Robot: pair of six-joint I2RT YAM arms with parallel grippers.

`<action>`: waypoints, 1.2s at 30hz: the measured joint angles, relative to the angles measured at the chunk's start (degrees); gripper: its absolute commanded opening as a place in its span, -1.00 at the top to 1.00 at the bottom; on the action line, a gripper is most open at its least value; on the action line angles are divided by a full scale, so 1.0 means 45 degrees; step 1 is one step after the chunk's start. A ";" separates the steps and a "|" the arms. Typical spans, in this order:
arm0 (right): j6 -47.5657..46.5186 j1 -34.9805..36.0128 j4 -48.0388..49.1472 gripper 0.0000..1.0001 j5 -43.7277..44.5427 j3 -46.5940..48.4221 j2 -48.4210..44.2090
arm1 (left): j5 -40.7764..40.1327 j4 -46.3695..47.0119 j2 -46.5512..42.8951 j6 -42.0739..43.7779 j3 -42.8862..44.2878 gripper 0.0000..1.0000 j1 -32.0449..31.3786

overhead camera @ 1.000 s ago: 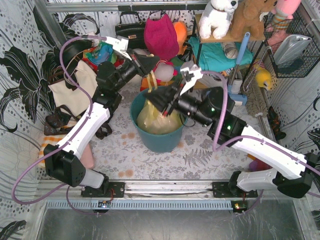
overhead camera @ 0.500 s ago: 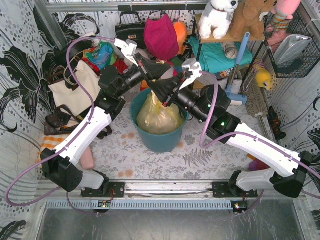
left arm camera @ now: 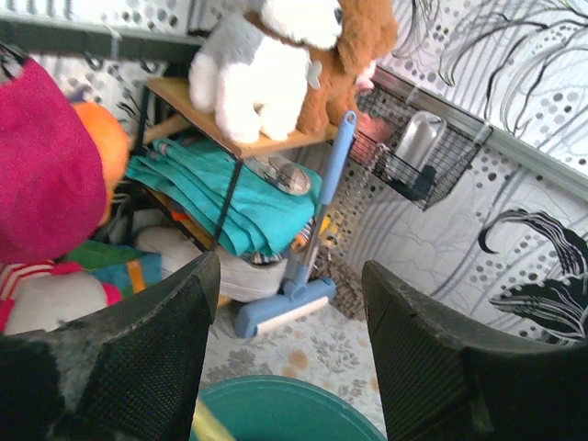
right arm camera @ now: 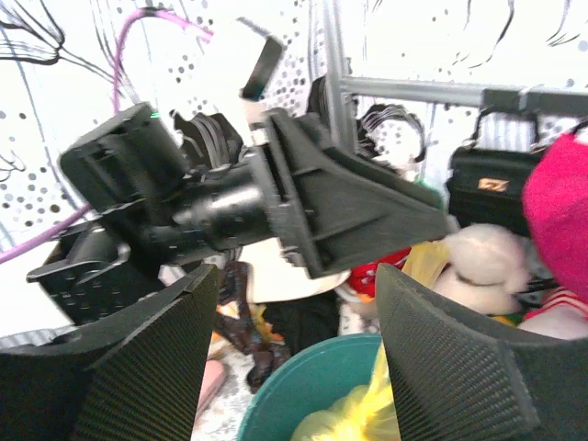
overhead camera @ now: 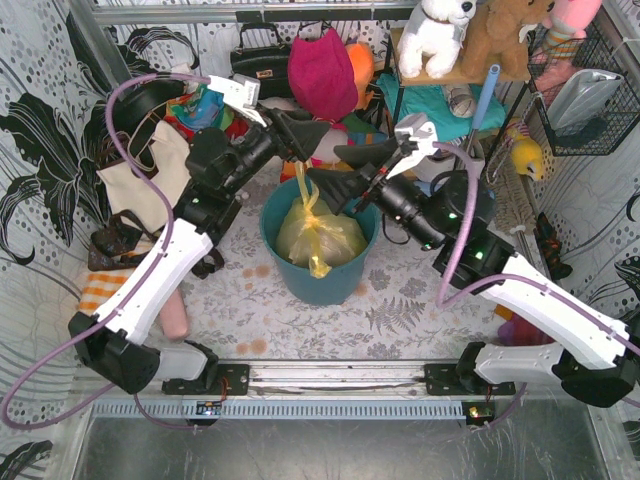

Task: Tie the trash bag

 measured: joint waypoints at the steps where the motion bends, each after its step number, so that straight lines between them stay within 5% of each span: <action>1: -0.0223 0.0000 -0.0277 -0.45 0.0199 0.0214 -0.0092 | -0.0228 -0.0170 -0.0209 0.0170 0.0053 -0.48 0.0000; 6: -0.1243 -0.0233 -0.1753 -0.61 0.1477 0.1365 -0.0039 | -0.1569 -0.0714 -0.1316 0.1001 0.0053 -0.66 0.0000; 8: -0.1345 -0.0962 -0.2375 -0.71 0.1647 0.1719 0.0185 | -0.2288 -0.0729 -0.1719 0.1321 -0.0155 -0.99 -0.0010; 13: -0.1263 -0.3405 -0.3759 -0.96 0.1783 0.1506 0.0695 | -0.4847 -0.1001 -0.2263 0.1739 -0.1132 -0.95 0.0092; 19: -0.1069 -0.5989 -0.4843 -0.93 0.2050 0.0228 0.0704 | -0.8208 -0.1438 -0.3109 0.1428 -0.3876 -0.95 0.1035; 27: -0.0316 -0.9146 -0.4551 -0.94 0.3055 -0.4017 0.0005 | -1.1404 -0.1307 -0.3633 0.0321 -0.7378 -0.95 0.2521; 36: -0.0500 -1.0715 -0.1248 -0.94 0.5202 -1.0287 -0.0024 | -1.3780 0.2118 -0.2011 0.0962 -1.2240 -0.95 0.2579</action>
